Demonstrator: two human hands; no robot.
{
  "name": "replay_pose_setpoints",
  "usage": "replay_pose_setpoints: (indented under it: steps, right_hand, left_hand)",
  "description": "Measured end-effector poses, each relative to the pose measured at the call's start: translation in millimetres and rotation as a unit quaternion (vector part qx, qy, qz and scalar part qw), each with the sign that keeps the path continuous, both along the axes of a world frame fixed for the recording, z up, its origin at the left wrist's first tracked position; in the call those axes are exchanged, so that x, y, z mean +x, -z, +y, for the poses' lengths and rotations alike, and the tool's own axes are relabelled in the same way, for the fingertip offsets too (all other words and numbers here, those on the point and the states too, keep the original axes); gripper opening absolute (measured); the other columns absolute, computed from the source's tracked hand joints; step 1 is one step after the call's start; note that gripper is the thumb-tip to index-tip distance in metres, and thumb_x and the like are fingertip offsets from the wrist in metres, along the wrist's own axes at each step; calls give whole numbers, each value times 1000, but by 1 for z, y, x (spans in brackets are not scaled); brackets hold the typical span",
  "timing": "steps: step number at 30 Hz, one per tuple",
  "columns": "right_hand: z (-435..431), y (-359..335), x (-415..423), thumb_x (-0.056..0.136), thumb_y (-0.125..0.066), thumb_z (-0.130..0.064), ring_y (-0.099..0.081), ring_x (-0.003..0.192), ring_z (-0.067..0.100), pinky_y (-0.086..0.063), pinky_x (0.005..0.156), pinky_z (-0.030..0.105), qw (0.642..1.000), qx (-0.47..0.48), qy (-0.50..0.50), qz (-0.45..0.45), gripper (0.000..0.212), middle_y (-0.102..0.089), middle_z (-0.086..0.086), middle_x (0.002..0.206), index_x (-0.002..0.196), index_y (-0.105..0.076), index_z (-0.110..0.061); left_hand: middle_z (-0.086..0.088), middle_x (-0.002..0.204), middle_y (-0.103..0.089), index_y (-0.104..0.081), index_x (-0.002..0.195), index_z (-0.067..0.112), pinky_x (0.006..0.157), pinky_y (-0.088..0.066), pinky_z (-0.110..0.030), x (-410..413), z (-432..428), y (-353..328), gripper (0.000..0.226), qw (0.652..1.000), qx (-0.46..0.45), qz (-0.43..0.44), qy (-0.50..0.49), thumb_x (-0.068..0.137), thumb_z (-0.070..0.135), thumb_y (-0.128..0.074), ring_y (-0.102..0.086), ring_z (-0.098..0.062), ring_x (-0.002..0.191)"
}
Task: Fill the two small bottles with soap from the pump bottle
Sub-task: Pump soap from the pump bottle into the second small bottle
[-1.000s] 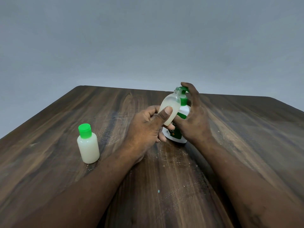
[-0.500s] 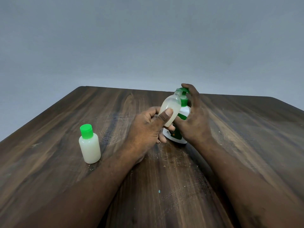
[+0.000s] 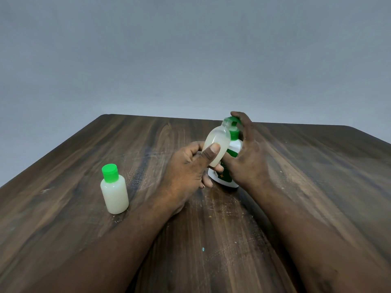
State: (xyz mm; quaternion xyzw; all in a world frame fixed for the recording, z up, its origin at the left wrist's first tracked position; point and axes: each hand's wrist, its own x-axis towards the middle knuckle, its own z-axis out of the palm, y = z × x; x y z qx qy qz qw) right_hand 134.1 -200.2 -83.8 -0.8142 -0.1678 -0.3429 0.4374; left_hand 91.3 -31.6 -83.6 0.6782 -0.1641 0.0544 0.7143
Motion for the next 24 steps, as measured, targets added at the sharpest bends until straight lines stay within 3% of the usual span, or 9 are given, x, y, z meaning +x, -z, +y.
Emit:
replay_pose_setpoints:
  steps: [5, 14, 24]
  right_hand:
    - [0, -1, -1, 82, -87, -30, -68, 97, 0, -62, 78, 31, 1000, -11, 12, 4, 91, -66, -18, 125, 154, -33, -47]
    - [0, 0, 1, 82, -86, -25, -70, 97, 5, -63, 78, 44, 1000, -4, 2, 9, 83, -67, -13, 123, 148, -38, -41]
    - [0, -2, 1, 82, -88, -29, -63, 106, -8, -59, 82, 25, 1000, -13, 2, 6, 90, -58, -32, 121, 154, -35, -41]
  left_hand:
    - [-8, 91, -81, -69, 117, 15, 50, -48, -24, 0, -1, -1, 40, 1000, -4, -1, 0, 97, 50, -61, -59, -16, 51]
    - [-8, 91, -81, -70, 115, 16, 50, -49, -25, 1, -1, 1, 39, 1000, 8, -2, -4, 97, 50, -62, -60, -16, 51]
    - [-7, 92, -81, -69, 117, 16, 50, -48, -24, 0, -2, -1, 44, 1000, 3, -8, -3, 94, 53, -61, -60, -15, 51]
